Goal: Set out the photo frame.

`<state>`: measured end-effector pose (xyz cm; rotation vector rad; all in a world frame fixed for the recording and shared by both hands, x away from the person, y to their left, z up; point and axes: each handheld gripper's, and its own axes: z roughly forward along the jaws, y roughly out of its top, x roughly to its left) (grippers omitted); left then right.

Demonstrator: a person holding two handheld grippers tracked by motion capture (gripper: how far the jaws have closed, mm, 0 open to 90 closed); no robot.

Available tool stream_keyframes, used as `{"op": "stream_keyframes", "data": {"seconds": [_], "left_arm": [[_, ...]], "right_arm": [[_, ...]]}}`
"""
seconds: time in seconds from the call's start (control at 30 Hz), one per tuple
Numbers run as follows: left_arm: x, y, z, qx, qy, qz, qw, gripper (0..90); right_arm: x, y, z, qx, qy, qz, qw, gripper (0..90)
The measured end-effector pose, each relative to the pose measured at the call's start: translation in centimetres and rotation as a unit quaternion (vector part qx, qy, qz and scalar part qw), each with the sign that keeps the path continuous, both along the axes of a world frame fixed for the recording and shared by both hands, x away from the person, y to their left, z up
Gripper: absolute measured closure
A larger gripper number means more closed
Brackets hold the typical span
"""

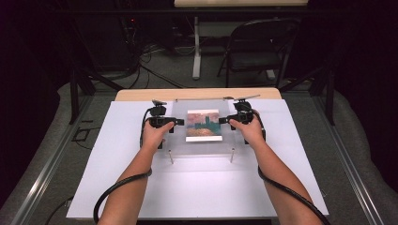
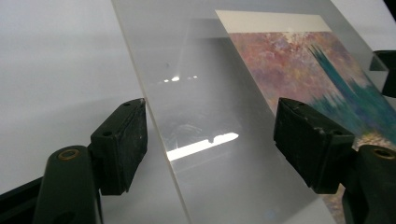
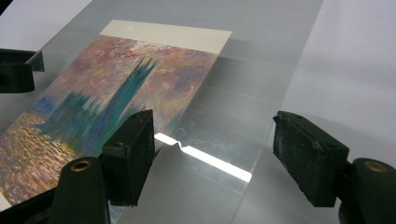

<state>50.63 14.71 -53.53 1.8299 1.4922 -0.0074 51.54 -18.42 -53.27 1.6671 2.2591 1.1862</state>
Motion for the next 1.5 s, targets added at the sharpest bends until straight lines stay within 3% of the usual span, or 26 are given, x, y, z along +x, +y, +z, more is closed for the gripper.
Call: {"op": "stream_keyframes", "data": {"seconds": [0.17,0.33,0.47,0.63,1.07,1.5], "left_arm": [[0.0,-0.2,0.1,0.005,0.000,0.003,1.0000,25.4],[0.0,-0.3,0.2,0.008,0.002,0.004,1.0000,25.5],[0.0,-0.2,0.2,0.007,0.003,0.004,1.0000,26.0],[0.1,-0.2,0.3,0.006,0.005,0.009,0.9999,28.2],[-0.2,-0.1,0.6,0.005,-0.001,0.017,0.9998,31.0],[-1.1,0.3,2.3,0.004,-0.022,0.019,0.9996,38.1]], "right_arm": [[0.1,0.0,-0.1,0.002,0.004,-0.002,1.0000,28.0],[0.3,-0.2,-0.4,0.029,0.023,-0.007,0.9993,28.0],[0.4,-0.1,-0.4,0.027,0.029,-0.007,0.9992,27.7],[0.4,0.0,0.0,0.012,0.027,-0.004,0.9996,28.8],[0.0,0.1,0.3,0.011,0.022,-0.012,0.9996,29.6],[-1.1,0.0,2.0,0.004,-0.007,-0.012,0.9999,34.1]]}}
